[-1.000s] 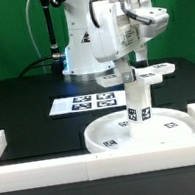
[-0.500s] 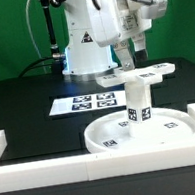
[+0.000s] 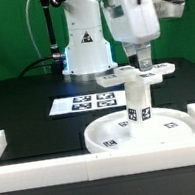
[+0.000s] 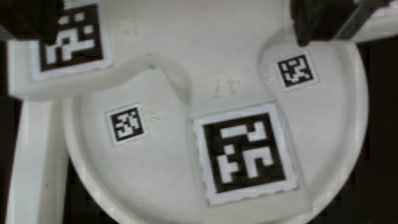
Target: Assemble round table
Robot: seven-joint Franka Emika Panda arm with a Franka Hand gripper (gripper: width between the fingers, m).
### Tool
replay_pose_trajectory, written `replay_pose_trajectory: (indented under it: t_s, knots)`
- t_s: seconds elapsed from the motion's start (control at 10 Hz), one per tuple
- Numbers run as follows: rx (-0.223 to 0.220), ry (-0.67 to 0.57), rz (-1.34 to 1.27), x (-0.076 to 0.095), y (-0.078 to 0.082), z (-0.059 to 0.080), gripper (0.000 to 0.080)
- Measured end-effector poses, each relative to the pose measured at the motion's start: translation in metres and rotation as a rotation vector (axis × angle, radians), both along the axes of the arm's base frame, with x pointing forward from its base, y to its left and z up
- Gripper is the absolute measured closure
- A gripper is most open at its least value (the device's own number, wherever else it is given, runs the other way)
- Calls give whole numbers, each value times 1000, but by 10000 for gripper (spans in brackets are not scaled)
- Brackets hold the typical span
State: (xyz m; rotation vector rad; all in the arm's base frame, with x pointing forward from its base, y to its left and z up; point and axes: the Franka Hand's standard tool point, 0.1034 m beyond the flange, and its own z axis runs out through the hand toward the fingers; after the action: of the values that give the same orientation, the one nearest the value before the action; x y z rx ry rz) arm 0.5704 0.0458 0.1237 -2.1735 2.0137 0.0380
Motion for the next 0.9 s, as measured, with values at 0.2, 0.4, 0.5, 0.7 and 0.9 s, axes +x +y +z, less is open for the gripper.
replay_pose_trajectory:
  t_s: [0.2, 0.4, 0.5, 0.7, 0.9]
  knots:
    - [-15, -24, 158, 0, 2, 0, 151]
    - [-31, -48, 315, 1, 2, 0, 151]
    - [-43, -62, 414, 1, 2, 0, 151]
    - [-81, -96, 692, 3, 3, 3, 151]
    - [-98, -120, 896, 3, 3, 3, 151]
